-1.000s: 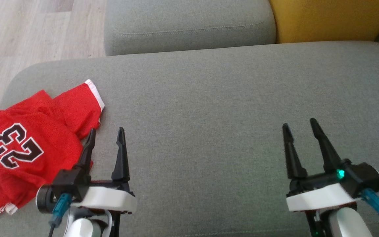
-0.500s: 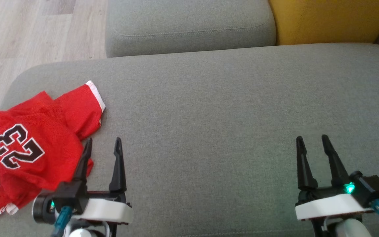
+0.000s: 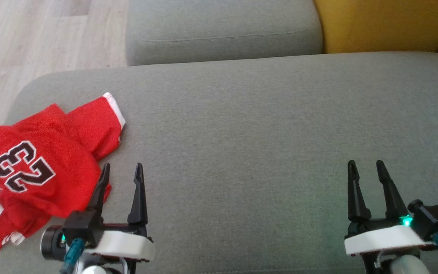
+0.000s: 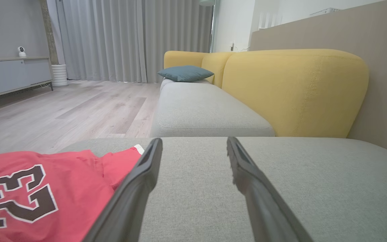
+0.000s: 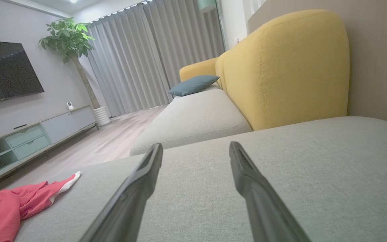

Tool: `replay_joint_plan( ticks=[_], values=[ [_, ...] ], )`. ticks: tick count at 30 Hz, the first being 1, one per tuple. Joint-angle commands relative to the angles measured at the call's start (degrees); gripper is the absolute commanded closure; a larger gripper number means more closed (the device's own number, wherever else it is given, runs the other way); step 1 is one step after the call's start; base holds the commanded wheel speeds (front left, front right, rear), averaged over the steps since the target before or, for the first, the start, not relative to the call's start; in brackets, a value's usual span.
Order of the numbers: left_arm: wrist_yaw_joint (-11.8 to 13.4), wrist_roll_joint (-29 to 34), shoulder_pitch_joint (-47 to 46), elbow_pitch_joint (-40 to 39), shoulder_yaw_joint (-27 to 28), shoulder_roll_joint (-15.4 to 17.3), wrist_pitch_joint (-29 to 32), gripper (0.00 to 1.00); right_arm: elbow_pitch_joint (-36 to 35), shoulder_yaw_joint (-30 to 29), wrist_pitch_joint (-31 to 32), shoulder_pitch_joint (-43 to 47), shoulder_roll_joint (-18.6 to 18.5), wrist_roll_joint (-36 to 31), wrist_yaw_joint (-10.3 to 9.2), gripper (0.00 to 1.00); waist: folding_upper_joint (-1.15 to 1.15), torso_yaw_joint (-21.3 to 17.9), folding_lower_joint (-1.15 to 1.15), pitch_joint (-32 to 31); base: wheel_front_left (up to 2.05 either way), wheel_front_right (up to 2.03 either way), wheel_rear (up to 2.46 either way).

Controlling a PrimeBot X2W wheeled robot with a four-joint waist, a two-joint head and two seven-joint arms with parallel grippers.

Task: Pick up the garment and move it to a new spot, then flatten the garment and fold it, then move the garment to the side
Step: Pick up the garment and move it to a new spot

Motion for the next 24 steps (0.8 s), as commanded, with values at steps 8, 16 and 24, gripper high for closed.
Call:
replay_joint_plan(
  ticks=[8,16,24],
  values=[
    [0.40,0.20,-2.11,-1.74,2.49,-0.28,-0.71,0.00,-1.23,2.63,-0.62,-1.52,-0.49,0.98,0.44,0.00,0.00,4.66,0.00,-0.39,0.00,0.00,0.00],
    [0.32,0.31,-1.55,-0.97,3.52,-0.29,-0.71,0.00,-0.33,4.48,-0.62,0.07,-0.49,1.53,0.44,0.00,0.00,12.75,0.00,-1.33,0.00,0.00,0.00],
    [-0.71,1.58,-0.54,-0.72,6.92,-0.29,-0.71,0.00,-0.49,6.43,-0.62,0.44,-0.49,2.60,0.44,0.00,0.00,21.68,0.00,-1.92,0.00,0.00,0.00]
  ],
)
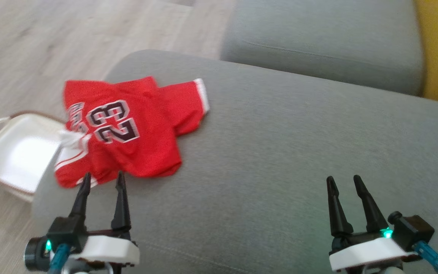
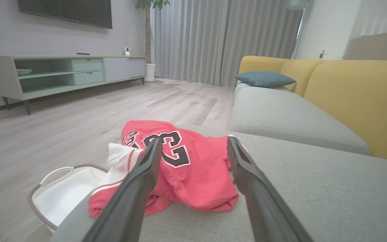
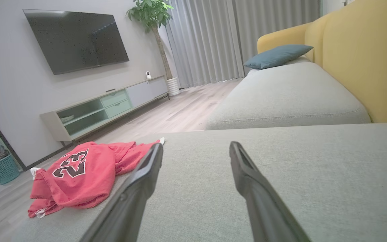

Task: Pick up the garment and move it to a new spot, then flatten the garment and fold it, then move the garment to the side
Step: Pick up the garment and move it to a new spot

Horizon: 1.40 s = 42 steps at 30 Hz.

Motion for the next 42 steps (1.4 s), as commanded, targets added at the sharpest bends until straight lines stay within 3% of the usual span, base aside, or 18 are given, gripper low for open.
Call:
replay_joint_plan(
  ticks=[1,6,12,24,29,34,42],
  values=[
    [-0.16,0.46,-2.01,-2.05,2.59,-0.17,-0.71,0.00,-1.72,1.39,-0.61,-1.70,-0.51,0.47,0.44,0.00,0.00,3.35,0.00,-0.45,0.00,0.00,0.00],
    [-0.47,1.08,-1.33,-2.60,3.73,-0.17,-0.71,0.00,-1.39,2.26,-0.61,-1.28,-0.51,0.98,0.44,0.00,0.00,6.90,0.00,-0.82,0.00,0.00,0.00],
    [-0.62,1.02,-0.87,-3.30,5.66,-0.17,-0.71,0.00,-1.19,3.76,-0.61,-2.22,-0.51,1.49,0.44,0.00,0.00,7.82,0.00,-0.32,0.00,0.00,0.00],
    [-0.95,0.14,-2.55,-2.96,8.25,-0.17,-0.71,0.00,-1.50,2.80,-0.61,-2.63,-0.51,0.28,0.44,0.00,0.00,6.74,0.00,2.15,0.00,0.00,0.00],
    [-2.52,0.94,-6.72,-1.60,10.82,0.07,-0.71,0.00,-2.90,-2.15,-0.61,-4.52,-0.51,-2.12,0.44,0.00,0.00,5.19,0.00,6.74,0.00,0.00,0.00],
    [-5.27,1.62,-14.01,4.84,12.52,2.72,-0.71,0.00,-4.83,-7.04,-0.61,-7.29,-0.51,-5.42,0.44,0.00,0.00,3.86,0.00,12.46,0.00,0.00,0.00],
    [-10.02,2.24,-31.47,25.17,10.99,8.93,-0.26,0.00,-8.29,-13.76,-0.61,-11.47,-0.51,-10.24,0.44,0.00,0.00,2.12,0.00,20.96,0.00,0.00,0.00]
  ],
)
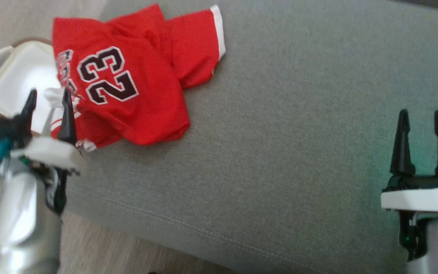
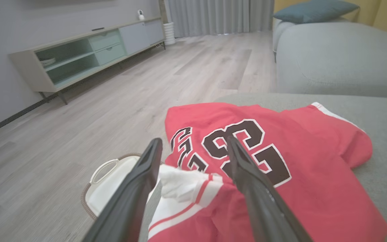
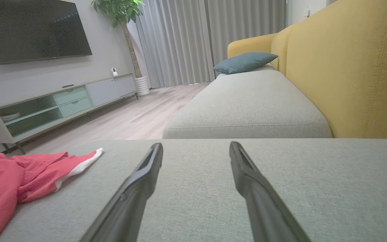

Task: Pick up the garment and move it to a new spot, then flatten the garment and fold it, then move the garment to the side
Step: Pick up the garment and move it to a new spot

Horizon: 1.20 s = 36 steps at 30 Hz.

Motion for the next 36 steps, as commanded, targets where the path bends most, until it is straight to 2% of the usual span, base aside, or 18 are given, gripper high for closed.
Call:
replay_joint_plan(
  ticks=[1,11,21,22,23,31,36],
  values=[
    [-0.80,0.25,-5.07,1.96,0.92,3.47,0.19,0.00,-2.49,0.81,-0.60,-2.14,-0.45,-0.97,0.43,0.00,0.00,-1.61,0.00,3.82,0.00,0.00,0.00],
    [-3.06,-2.67,-21.34,23.99,-2.19,8.35,4.86,0.00,-3.71,2.34,-0.60,-3.29,-0.45,-2.55,0.43,0.00,0.00,-4.71,0.00,8.36,0.00,0.00,0.00],
    [-3.24,-3.40,-29.47,37.63,-5.13,11.81,8.47,0.00,-3.90,4.13,-0.60,-4.32,-0.45,-2.04,0.43,0.00,0.00,-6.87,0.00,10.97,0.00,0.00,0.00],
    [-3.24,-3.51,-29.84,38.37,-5.24,11.90,8.19,0.45,-3.82,4.14,-0.60,-4.38,-0.45,-1.93,0.43,0.00,0.00,-6.99,0.00,10.97,0.00,0.00,0.00],
    [-3.25,-3.62,-30.14,39.04,-5.35,11.94,7.83,1.00,-3.72,4.15,-0.60,-4.40,-0.45,-1.80,0.43,0.00,0.00,-7.09,0.00,10.86,0.00,0.00,0.00],
    [-3.22,-3.84,-30.59,41.62,-6.59,11.98,3.60,1.00,-2.43,4.91,-0.60,-4.46,-0.45,-0.76,0.43,0.00,0.00,-7.81,0.00,8.44,0.00,0.00,0.00],
    [-2.64,-4.54,-30.92,40.62,-6.19,12.72,0.48,1.00,-1.42,5.93,-0.60,-4.59,-0.45,0.93,0.43,0.00,0.00,-8.80,0.00,5.84,0.00,0.00,0.00]
  ],
)
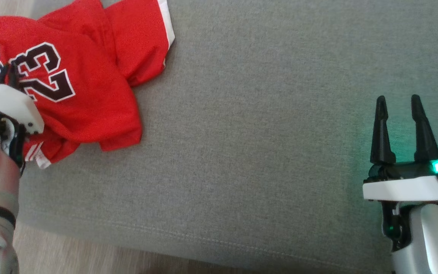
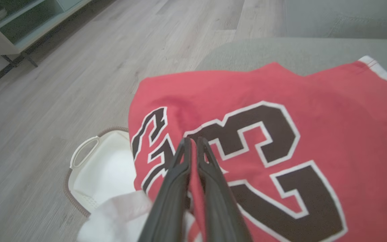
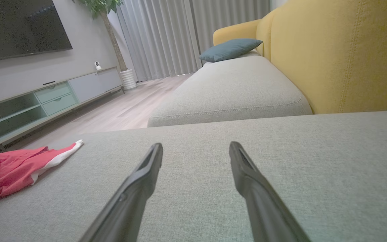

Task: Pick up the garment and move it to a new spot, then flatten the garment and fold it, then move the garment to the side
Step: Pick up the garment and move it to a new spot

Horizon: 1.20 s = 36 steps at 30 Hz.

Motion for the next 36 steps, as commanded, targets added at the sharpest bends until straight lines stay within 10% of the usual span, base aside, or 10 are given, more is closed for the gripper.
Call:
replay_joint_plan(
  ticks=[1,17,36],
  values=[
    [0.52,-0.34,-1.66,-2.21,1.11,4.12,-0.86,1.00,-1.42,1.68,-0.52,-0.74,-0.29,0.35,0.43,0.00,0.00,-0.48,0.00,-1.21,0.00,0.00,0.00],
    [3.08,0.62,7.18,-38.04,1.29,2.16,-1.69,1.00,0.90,4.33,-0.52,1.99,-0.29,5.73,0.43,0.00,0.00,-2.81,0.00,-12.14,0.00,0.00,0.00],
    [2.67,-0.53,13.18,-59.16,-6.75,-5.23,4.79,1.00,0.77,8.15,-0.52,2.93,-0.29,8.39,0.43,0.00,0.00,-10.15,0.00,-15.56,0.00,0.00,0.00]
  ],
)
